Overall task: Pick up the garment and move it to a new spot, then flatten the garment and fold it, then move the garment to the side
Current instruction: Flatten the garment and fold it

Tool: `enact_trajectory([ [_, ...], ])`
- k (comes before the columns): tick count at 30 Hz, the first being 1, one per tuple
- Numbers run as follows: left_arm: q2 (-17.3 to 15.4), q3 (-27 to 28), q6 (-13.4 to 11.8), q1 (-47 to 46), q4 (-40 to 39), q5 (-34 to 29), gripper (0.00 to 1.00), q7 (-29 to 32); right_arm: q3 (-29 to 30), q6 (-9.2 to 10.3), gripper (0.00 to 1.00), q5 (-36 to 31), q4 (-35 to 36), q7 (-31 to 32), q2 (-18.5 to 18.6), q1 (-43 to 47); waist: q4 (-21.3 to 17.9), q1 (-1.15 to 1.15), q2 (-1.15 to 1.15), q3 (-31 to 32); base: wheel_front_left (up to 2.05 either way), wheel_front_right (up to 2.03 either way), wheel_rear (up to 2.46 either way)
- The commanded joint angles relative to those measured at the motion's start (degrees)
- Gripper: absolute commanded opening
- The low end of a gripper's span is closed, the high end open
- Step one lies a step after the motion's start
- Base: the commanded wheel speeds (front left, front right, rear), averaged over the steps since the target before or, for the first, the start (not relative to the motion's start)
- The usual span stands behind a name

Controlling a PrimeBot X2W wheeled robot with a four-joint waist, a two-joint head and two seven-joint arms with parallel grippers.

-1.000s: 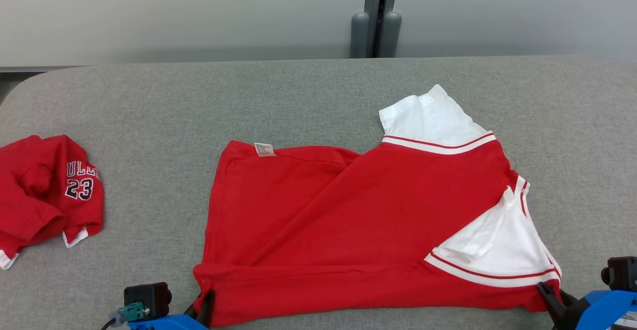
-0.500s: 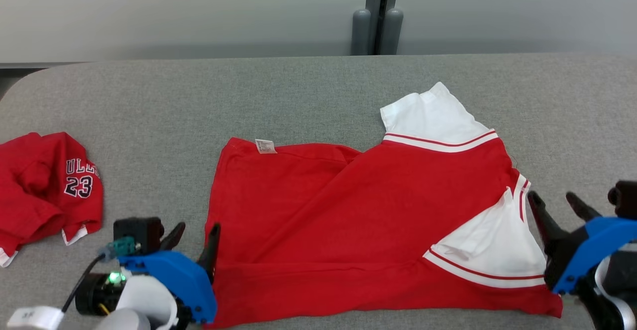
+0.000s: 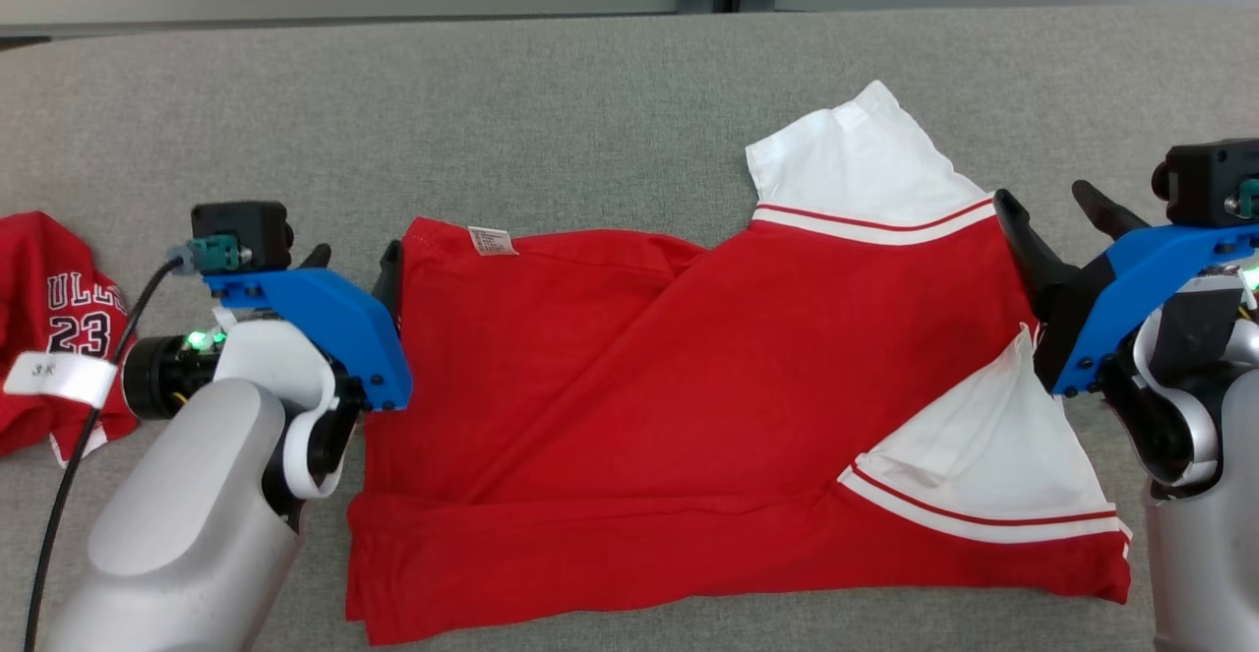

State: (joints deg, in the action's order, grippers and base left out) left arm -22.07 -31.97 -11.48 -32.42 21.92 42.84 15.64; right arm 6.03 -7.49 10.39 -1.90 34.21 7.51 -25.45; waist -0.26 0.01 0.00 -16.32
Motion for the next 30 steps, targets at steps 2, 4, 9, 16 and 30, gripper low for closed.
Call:
enact_trajectory([
  [2, 0.7, 0.0, 1.2, -4.4, 3.5, 0.0, 1.00, 0.8, -0.7, -0.01, 1.00, 0.7, -0.8, -0.7, 0.8, -2.0, -0.6, -0.01, 0.00, -3.0, 0.00, 0.00, 0.00],
  [4, 1.0, -0.1, 1.9, -6.7, 5.8, 0.2, 1.00, 1.6, -0.9, -0.01, 1.00, 1.0, -1.2, -1.1, 1.1, -2.5, -0.9, -0.01, 0.00, -4.2, 0.00, 0.00, 0.00],
  [9, 2.0, -0.5, 3.8, -10.6, 10.1, 0.5, 1.00, 2.6, -0.8, -0.02, 1.00, 0.9, -1.3, -1.8, 1.6, -3.3, -1.8, -0.01, 0.00, -6.3, 0.00, 0.00, 0.00],
  [16, 3.0, -2.3, 4.2, -12.1, 13.5, 0.5, 1.00, 5.9, -0.1, -0.01, 1.00, 1.0, -0.9, -2.0, 1.9, -3.7, -2.1, -0.01, 0.00, -7.8, 0.00, 0.00, 0.00],
  [30, 4.7, -5.2, 4.4, -11.9, 12.8, 0.3, 0.00, 9.5, -2.0, -0.02, 1.00, 2.2, -10.4, 5.6, 5.0, -17.1, 1.2, -0.01, 0.00, -12.3, 0.00, 0.00, 0.00],
])
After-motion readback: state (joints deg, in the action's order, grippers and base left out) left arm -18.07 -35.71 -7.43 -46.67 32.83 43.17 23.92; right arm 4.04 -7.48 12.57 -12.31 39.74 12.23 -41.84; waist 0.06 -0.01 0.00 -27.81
